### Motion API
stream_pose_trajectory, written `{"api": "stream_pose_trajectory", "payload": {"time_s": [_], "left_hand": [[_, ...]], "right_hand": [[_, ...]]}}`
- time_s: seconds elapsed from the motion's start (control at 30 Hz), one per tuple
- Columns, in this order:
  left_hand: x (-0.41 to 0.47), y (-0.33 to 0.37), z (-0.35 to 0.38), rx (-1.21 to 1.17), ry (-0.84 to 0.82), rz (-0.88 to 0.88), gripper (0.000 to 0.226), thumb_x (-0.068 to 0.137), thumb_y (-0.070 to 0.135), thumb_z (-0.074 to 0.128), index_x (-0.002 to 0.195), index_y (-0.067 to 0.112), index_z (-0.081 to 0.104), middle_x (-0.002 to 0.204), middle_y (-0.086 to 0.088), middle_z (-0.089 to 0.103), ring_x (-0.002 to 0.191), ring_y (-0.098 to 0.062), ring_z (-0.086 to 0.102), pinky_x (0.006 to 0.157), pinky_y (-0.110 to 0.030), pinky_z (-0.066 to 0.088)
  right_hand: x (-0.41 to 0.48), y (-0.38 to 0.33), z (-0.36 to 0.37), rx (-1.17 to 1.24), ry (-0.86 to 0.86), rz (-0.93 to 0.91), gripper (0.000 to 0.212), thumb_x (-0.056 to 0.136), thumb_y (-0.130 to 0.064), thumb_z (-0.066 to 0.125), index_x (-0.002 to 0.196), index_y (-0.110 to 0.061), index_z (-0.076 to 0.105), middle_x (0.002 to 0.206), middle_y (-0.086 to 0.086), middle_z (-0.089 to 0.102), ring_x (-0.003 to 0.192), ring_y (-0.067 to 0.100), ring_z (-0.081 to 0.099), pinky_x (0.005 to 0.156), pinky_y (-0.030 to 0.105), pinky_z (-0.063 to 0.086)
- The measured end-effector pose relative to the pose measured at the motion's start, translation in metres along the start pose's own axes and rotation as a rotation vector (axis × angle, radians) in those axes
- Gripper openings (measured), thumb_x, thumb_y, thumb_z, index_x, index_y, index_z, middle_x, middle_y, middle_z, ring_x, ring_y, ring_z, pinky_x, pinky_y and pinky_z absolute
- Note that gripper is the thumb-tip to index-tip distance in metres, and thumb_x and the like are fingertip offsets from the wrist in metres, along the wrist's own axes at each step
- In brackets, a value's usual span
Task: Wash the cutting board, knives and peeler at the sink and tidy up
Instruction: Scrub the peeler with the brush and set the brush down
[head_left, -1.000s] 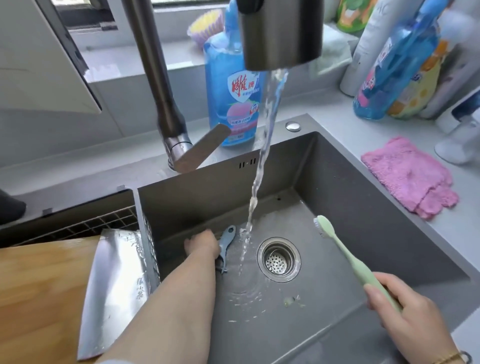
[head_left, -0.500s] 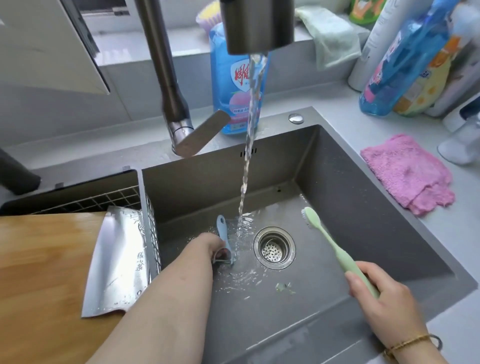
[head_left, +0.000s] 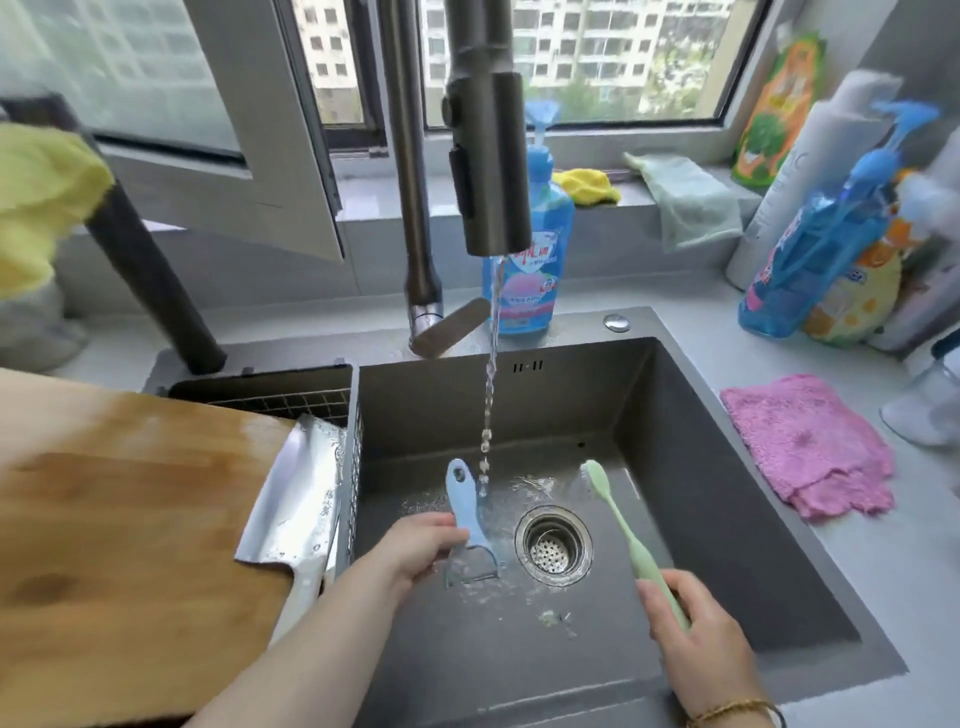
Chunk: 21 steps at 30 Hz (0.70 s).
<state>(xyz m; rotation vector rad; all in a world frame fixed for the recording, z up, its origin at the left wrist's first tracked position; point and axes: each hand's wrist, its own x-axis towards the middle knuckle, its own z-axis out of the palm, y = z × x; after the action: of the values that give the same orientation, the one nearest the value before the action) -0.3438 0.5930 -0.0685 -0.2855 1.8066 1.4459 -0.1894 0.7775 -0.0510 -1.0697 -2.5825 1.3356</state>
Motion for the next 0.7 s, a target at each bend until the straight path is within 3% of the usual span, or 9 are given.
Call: {"api": "stream_pose_trajectory", "payload": {"time_s": [0.07, 0.13, 0.23, 0.37, 0.57, 0.7], "left_hand": [[-0.017, -0.002, -0.004, 0.005, -0.003, 0.056, 0.01, 0.087, 0.005, 0.058, 0.093, 0.007, 0.066, 0.062, 0.004, 0.065, 0.057, -0.004, 0.058, 0.054, -0.012, 0.042], [-0.028, -0.004, -0.008, 0.095, 0.044, 0.153, 0.012, 0.084, 0.007, 0.063, 0.092, 0.013, 0.069, 0.077, 0.002, 0.066, 0.074, -0.009, 0.058, 0.067, -0.014, 0.043], [-0.04, -0.002, -0.009, 0.221, 0.087, 0.291, 0.019, 0.08, 0.008, 0.067, 0.072, 0.024, 0.069, 0.067, 0.0, 0.063, 0.059, -0.005, 0.052, 0.056, -0.009, 0.04], [-0.047, 0.002, -0.01, 0.234, 0.122, 0.365, 0.024, 0.083, 0.002, 0.062, 0.07, 0.023, 0.067, 0.045, 0.004, 0.058, 0.041, -0.001, 0.052, 0.053, -0.009, 0.042], [-0.046, 0.012, -0.003, 0.167, 0.087, 0.382, 0.026, 0.087, -0.005, 0.051, 0.075, 0.014, 0.063, 0.058, 0.012, 0.067, 0.053, 0.004, 0.061, 0.056, -0.014, 0.048], [-0.042, 0.018, 0.002, 0.002, 0.047, 0.289, 0.02, 0.091, 0.003, 0.048, 0.081, 0.014, 0.061, 0.078, 0.004, 0.067, 0.063, 0.002, 0.066, 0.058, -0.019, 0.054]], "right_hand": [[0.002, -0.001, -0.004, 0.096, 0.003, 0.008, 0.026, 0.088, -0.022, 0.057, 0.063, -0.028, 0.056, 0.044, -0.006, 0.055, 0.046, 0.017, 0.049, 0.058, 0.03, 0.044], [0.005, -0.007, -0.007, 0.219, -0.035, 0.021, 0.025, 0.09, -0.013, 0.053, 0.066, -0.017, 0.057, 0.037, -0.002, 0.049, 0.031, 0.009, 0.04, 0.041, 0.02, 0.04], [0.006, -0.025, -0.005, 0.33, -0.163, 0.025, 0.023, 0.093, -0.011, 0.048, 0.073, -0.004, 0.058, 0.036, -0.001, 0.046, 0.027, 0.009, 0.036, 0.031, 0.017, 0.034], [0.006, -0.052, 0.006, 0.414, -0.311, -0.028, 0.024, 0.093, -0.011, 0.045, 0.075, 0.001, 0.055, 0.037, -0.002, 0.047, 0.025, 0.009, 0.036, 0.032, 0.015, 0.031], [0.011, -0.067, 0.014, 0.479, -0.364, -0.035, 0.022, 0.094, -0.011, 0.044, 0.083, 0.004, 0.056, 0.04, -0.004, 0.046, 0.027, 0.009, 0.037, 0.032, 0.016, 0.031], [0.016, -0.065, 0.018, 0.487, -0.36, -0.022, 0.022, 0.094, -0.011, 0.044, 0.082, 0.004, 0.055, 0.042, -0.004, 0.045, 0.026, 0.008, 0.037, 0.032, 0.015, 0.032]]}}
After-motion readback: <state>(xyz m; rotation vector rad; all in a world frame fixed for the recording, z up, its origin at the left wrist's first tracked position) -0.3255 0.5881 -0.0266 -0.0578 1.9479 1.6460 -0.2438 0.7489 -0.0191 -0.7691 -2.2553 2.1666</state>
